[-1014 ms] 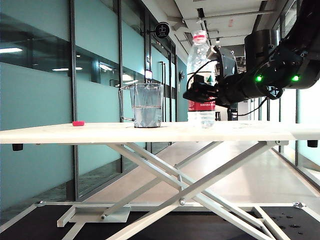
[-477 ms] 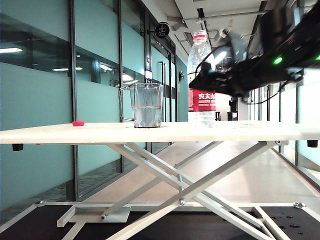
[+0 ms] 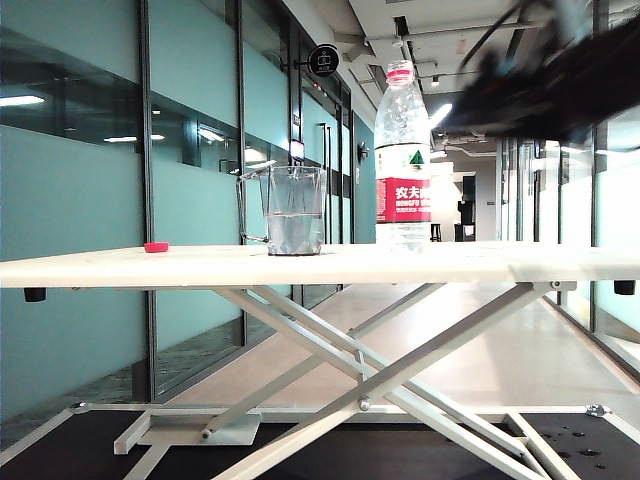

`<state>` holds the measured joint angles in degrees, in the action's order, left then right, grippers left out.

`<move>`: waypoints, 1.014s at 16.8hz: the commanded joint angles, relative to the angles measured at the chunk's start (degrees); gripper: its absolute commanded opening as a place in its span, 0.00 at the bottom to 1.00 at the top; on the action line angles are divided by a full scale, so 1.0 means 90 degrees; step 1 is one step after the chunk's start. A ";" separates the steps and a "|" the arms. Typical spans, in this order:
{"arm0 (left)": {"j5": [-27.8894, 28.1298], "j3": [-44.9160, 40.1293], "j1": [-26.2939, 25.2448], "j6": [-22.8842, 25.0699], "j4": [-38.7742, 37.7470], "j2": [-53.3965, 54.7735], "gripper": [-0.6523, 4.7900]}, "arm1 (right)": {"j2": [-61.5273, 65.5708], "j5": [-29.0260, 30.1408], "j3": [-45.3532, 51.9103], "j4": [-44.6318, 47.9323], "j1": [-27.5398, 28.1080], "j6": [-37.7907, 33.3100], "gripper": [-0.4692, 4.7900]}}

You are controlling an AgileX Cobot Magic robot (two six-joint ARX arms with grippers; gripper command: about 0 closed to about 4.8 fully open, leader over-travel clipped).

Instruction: Pick up the mineral water bottle on the table and pour water into the mug until it's half full.

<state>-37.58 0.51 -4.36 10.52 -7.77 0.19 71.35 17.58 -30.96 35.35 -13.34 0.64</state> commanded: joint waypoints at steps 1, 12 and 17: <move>0.0551 0.0007 -0.0007 -0.0017 -0.0017 0.0005 0.11 | -0.1428 -0.0024 0.0568 -0.1054 -0.0007 0.0000 0.11; 0.2421 0.0007 -0.0012 -0.0716 0.0316 0.0002 0.11 | -0.7344 -0.1783 0.1855 -0.5110 -0.0005 0.0223 0.09; 0.2997 0.0007 -0.0012 -0.0719 0.0624 0.0012 0.11 | -0.7912 -0.2127 0.2261 -0.5197 -0.0022 -0.0085 0.09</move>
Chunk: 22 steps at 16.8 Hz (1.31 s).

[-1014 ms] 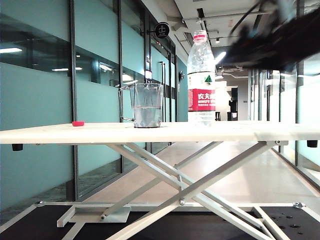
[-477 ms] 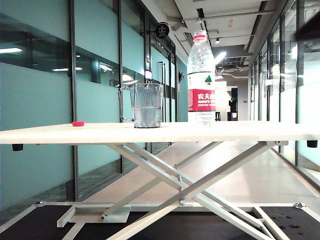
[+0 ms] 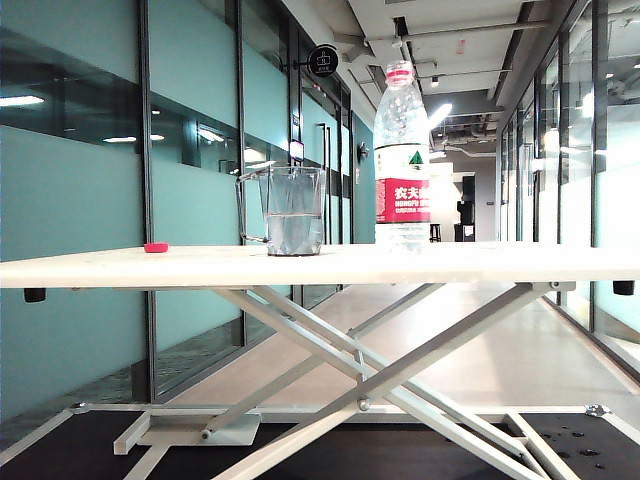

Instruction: Pick up the mineral water bottle on the table and pour water into the mug until it's half full.

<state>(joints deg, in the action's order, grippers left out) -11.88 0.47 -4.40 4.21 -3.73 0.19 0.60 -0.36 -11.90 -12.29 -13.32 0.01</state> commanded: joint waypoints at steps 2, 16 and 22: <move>0.0199 0.0012 -0.0007 -0.0017 0.0260 0.0000 0.11 | -0.0068 -0.0134 0.0503 0.0646 -0.0010 0.0002 0.09; 0.0199 0.0012 -0.0002 -0.0015 0.1234 0.0002 0.11 | -0.0051 0.0466 0.1287 0.2307 0.1741 0.0330 0.09; 0.0177 0.0012 -0.0002 -0.0017 0.1231 0.0002 0.11 | -0.0049 0.0478 0.1287 0.2290 0.1739 0.0333 0.09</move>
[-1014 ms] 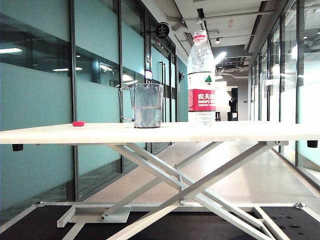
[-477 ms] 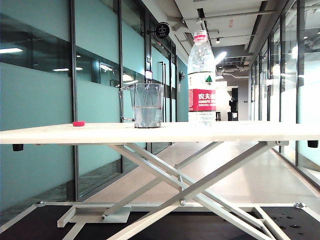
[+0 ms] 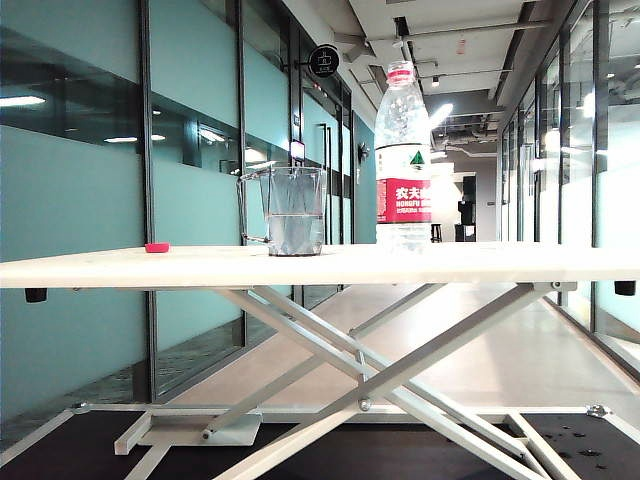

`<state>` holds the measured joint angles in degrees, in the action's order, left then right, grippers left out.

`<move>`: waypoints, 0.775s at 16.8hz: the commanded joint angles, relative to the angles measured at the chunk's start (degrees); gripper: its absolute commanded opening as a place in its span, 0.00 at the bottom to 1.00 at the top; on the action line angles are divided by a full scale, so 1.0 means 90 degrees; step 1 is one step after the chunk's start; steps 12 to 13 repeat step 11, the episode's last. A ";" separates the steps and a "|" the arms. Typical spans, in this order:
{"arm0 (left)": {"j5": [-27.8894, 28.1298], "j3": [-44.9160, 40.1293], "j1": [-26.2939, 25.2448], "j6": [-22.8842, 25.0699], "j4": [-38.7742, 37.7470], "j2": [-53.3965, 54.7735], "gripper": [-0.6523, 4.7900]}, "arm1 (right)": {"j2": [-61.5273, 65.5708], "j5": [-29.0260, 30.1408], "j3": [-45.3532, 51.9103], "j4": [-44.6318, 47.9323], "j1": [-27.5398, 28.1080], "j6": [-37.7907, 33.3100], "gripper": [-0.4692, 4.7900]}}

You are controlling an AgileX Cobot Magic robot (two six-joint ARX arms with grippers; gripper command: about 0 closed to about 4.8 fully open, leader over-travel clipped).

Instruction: Pick up the mineral water bottle on the table and pour water into the mug until it's half full.

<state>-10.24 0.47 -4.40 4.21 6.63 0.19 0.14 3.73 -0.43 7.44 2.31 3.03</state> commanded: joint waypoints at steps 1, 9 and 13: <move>-0.0005 0.0012 -0.0002 -0.0017 0.0080 0.0002 0.11 | 0.0000 0.0027 0.0012 0.0078 0.0005 -0.0002 0.09; -0.0005 0.0012 -0.0002 -0.0017 0.0080 0.0002 0.11 | 0.0002 0.0029 0.0012 -0.0216 0.0002 -0.0002 0.09; -0.0005 0.0012 -0.0002 -0.0017 0.0080 0.0002 0.11 | 0.0002 0.0029 0.0012 -0.0219 0.0002 -0.0002 0.09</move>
